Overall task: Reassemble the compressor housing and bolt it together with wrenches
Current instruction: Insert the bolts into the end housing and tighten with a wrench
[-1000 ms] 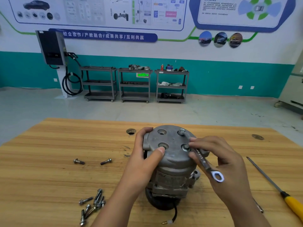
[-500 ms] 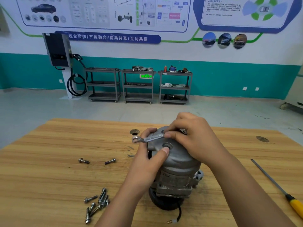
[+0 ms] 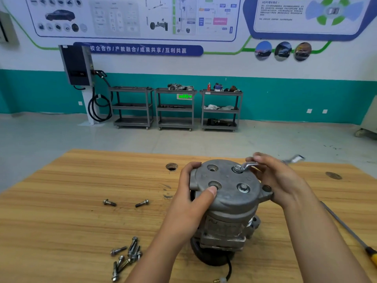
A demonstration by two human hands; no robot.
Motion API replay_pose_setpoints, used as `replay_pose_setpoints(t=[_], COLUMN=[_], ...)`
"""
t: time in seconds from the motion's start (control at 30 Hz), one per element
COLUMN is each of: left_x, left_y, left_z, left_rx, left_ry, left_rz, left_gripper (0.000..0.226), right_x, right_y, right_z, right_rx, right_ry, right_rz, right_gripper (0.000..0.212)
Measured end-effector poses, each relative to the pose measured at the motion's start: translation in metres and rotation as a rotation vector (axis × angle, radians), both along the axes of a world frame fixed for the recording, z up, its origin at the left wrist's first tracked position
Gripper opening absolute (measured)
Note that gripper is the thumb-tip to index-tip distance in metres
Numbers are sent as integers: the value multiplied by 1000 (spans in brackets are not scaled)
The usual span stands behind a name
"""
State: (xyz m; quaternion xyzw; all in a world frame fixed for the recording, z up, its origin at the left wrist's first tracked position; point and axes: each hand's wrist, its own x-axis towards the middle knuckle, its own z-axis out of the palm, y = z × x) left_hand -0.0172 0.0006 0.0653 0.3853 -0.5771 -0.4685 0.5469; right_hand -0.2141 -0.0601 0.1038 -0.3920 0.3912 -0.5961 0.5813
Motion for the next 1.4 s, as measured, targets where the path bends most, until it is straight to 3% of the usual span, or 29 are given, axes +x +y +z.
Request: replay_pose_setpoints(t=[0.07,0.13,0.27,0.37,0.5,0.77,0.9,1.0,1.13,1.3,1.4], left_x=[-1,-2,-2,-2,-2,-1,-1,-2,0,0,-2], left_y=[0,-1,1,2,1,1,0,1,1,2,1], left_z=[1,1,-2,-2,-2,0,-4,-3,-2,-2,-2], left_rx=[10,6,-25,-33,-22,-26,-36,-41,-28,-4,4], left_ry=[9,23,29,29,34,60,15,-9,-6,-10,-20], left_rz=[-3,1,21,23,24,7,23,21,20,20,22], left_gripper=[43,43,41,41,43,47,53,44,41,44,44], right_x=[-3,2,9,6,16,46,61,65,50,17,-1], right_y=[14,32,62,70,69,49,39,23,-1,-6,2], right_z=[-12,-20,-33,-31,-14,23,30,35,35,15,4], right_rx=[-178,-365,-655,-757,-803,-700,-642,-510,-261,28,18], right_ry=[-60,10,485,808,988,1177,1305,1409,1271,527,290], right_rz=[-54,-128,-189,-186,-195,-179,-177,-227,-240,-134,-66], right_gripper=[9,10,20,31,26,3,20,22,28,12,8])
